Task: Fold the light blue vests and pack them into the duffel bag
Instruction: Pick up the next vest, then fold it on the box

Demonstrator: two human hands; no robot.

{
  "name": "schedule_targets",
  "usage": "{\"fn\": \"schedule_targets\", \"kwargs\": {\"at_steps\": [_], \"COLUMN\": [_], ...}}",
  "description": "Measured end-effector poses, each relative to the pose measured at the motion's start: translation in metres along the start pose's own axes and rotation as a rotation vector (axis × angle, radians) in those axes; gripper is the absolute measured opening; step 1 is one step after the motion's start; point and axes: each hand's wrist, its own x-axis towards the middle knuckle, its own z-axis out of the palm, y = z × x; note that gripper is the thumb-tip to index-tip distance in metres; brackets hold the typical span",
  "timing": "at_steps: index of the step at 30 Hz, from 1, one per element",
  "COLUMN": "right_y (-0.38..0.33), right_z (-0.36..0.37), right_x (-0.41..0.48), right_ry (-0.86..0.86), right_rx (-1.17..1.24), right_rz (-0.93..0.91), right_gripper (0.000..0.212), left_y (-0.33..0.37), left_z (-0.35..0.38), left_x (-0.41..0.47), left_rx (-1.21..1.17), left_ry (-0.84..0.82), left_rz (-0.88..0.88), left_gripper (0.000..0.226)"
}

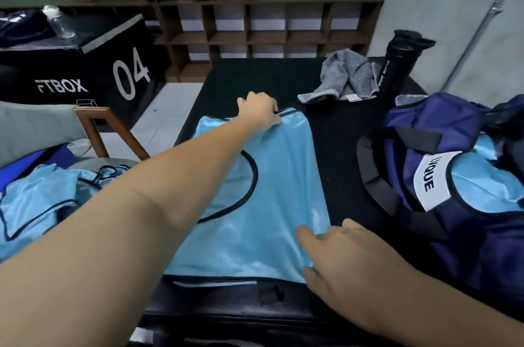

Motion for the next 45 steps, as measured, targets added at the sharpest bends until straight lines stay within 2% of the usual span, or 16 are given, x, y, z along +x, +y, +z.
{"fn": "schedule_targets", "kwargs": {"at_steps": [1, 4, 8, 11, 14, 18, 23, 27, 31, 37, 41, 45], "right_y": [0.002, 0.003, 0.006, 0.008, 0.01, 0.011, 0.012, 0.01, 0.015, 0.027, 0.025, 0.022], "right_z": [0.004, 0.002, -0.003, 0.004, 0.002, -0.005, -0.003, -0.008, -0.014, -0.012, -0.002, 0.01], "right_x": [-0.002, -0.003, -0.003, -0.004, -0.006, -0.01, -0.011, -0.014, -0.021, -0.029, -0.023, -0.018], "right_ry": [0.011, 0.026, 0.055, 0.154, 0.266, 0.225, 0.158, 0.099, 0.046, -0.082, -0.061, -0.014], "right_rx": [0.006, -0.007, 0.012, -0.054, -0.037, -0.089, -0.042, 0.038, 0.106, 0.08, 0.058, 0.009], "right_rz": [0.001, -0.019, -0.003, 0.007, -0.042, -0.143, -0.244, -0.257, -0.252, -0.233, -0.249, -0.243], "right_gripper": [0.028, 0.022, 0.03, 0.038, 0.042, 0.04, 0.042, 0.046, 0.037, 0.049, 0.038, 0.028], "left_y": [0.007, 0.017, 0.007, -0.002, -0.009, -0.019, -0.034, -0.043, -0.062, -0.082, -0.08, -0.079], "left_z": [0.003, 0.008, 0.009, -0.001, -0.021, -0.05, -0.076, -0.083, -0.076, -0.072, -0.076, -0.074], "left_x": [0.003, 0.009, 0.01, -0.001, -0.028, -0.089, -0.176, -0.237, -0.272, -0.294, -0.305, -0.314], "left_rx": [-0.001, 0.003, -0.031, -0.081, -0.109, -0.16, -0.221, -0.237, -0.196, -0.241, -0.251, -0.105], "left_ry": [0.0, -0.004, 0.038, 0.124, 0.142, 0.042, 0.021, -0.045, -0.11, -0.277, -0.391, -0.489], "left_rz": [0.005, -0.005, 0.0, 0.06, 0.145, 0.245, 0.35, 0.412, 0.489, 0.499, 0.472, 0.42], "left_gripper": [0.007, 0.008, 0.015, 0.034, 0.037, 0.026, 0.022, 0.023, 0.018, 0.018, 0.029, 0.041]}}
